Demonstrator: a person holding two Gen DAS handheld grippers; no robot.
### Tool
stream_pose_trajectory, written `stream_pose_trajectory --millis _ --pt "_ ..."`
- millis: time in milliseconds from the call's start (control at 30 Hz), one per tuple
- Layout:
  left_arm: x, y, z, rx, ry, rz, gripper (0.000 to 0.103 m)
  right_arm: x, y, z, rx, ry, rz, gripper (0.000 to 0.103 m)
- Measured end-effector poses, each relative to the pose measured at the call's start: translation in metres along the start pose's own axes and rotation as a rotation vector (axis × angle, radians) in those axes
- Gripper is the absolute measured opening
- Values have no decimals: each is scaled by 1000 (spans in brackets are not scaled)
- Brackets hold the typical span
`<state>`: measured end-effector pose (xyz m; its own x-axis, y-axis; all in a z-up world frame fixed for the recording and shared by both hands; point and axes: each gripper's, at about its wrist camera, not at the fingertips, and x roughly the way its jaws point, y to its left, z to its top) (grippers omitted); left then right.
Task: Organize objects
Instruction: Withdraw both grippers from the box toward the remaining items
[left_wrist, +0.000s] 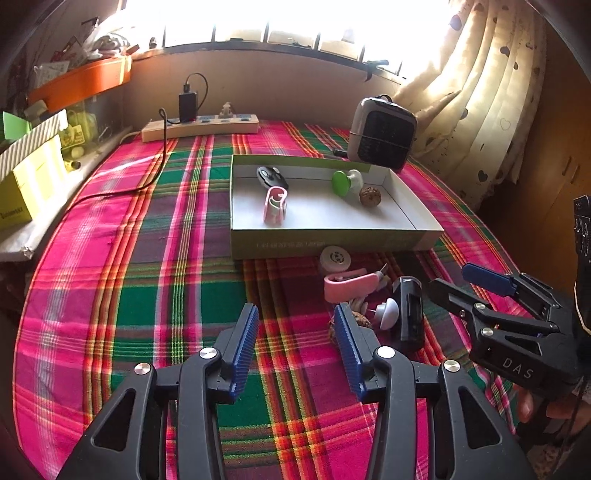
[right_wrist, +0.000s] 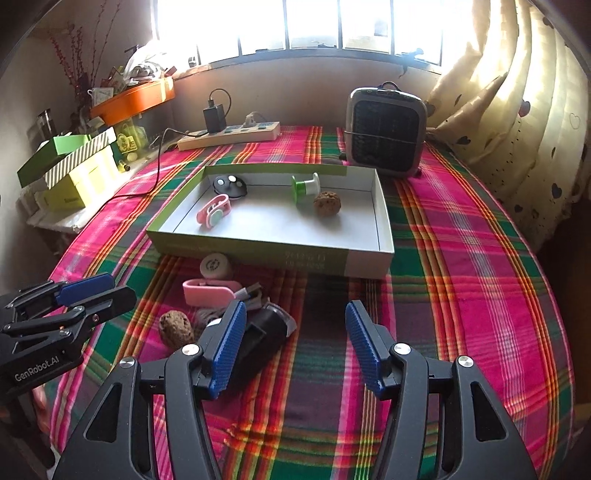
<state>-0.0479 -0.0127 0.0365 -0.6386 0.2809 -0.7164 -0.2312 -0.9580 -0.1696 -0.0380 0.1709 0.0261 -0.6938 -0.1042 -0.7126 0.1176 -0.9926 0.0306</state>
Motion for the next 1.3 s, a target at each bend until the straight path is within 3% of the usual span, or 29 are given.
stream_pose_trajectory --millis 500,600,1033,1300 --pt "-1 4 -9 -32 23 -21 43 20 26 -22 -64 70 41 63" --pt "3 0 -9 -27 38 -30 44 22 23 -24 -67 80 29 69" --pt "21 -13 -9 3 89 -61 45 24 -16 -27 -17 102 -40 69" --pt "31 -18 -5 24 108 -81 49 34 -18 -19 -56 112 -2 69"
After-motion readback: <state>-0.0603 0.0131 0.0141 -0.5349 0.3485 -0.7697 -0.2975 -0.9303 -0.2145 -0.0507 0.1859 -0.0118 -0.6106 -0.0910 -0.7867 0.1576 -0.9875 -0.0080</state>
